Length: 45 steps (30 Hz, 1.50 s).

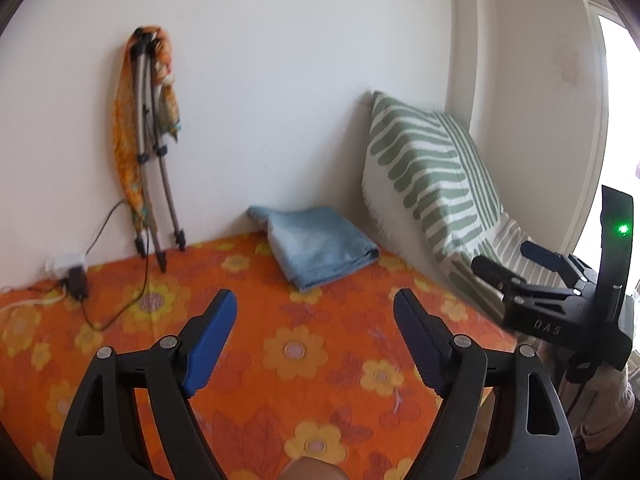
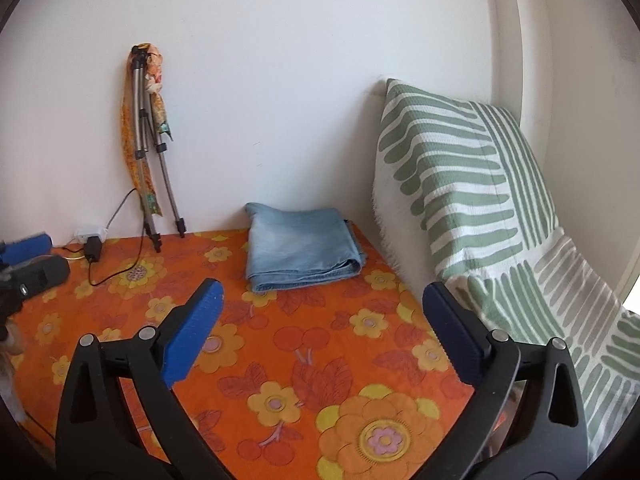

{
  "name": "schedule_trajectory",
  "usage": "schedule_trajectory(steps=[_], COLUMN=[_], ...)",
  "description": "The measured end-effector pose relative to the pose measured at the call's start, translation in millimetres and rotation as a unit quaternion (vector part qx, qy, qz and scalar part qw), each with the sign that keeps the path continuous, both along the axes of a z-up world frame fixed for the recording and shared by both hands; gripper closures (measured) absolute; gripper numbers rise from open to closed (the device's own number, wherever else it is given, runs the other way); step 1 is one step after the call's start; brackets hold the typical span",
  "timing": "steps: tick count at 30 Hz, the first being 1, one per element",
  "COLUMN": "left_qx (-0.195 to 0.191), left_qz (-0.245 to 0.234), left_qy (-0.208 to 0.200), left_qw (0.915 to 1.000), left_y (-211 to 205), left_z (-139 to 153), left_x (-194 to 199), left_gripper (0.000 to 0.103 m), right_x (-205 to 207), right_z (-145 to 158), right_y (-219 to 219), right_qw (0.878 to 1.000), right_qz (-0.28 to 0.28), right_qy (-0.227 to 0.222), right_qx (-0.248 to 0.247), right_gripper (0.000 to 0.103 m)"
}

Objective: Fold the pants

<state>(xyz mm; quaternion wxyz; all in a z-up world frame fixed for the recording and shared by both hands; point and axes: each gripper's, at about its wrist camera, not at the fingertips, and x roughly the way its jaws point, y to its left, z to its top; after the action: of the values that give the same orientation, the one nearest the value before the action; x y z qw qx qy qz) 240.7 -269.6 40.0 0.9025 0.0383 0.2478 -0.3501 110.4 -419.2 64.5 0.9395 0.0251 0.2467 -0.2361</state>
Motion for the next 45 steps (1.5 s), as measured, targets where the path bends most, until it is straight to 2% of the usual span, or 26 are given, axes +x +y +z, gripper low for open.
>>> schedule_trajectory(steps=[11,16,45], left_qx=[0.029,0.032,0.033], left_qz=[0.032,0.044,0.037], left_qy=[-0.002,0.013,0.009], left_qw=[0.9991,0.9985,0.9987], left_y=[13.7,18.9,14.4], left_z=[-27.0,-34.6,-32.7], left_x=[-1.2,3.2,-3.9], left_gripper=[0.022,0.022,0.022], right_x=[4.1,5.4,1.0], right_z=[-26.8,-31.0,-33.0], right_y=[14.2,19.0,17.5], right_qw=[1.000,1.000,1.000], right_qz=[0.003,0.010,0.008], right_qy=[0.005,0.009,0.011], right_qx=[-0.002,-0.004,-0.003], right_gripper=[0.001,0.001,0.000])
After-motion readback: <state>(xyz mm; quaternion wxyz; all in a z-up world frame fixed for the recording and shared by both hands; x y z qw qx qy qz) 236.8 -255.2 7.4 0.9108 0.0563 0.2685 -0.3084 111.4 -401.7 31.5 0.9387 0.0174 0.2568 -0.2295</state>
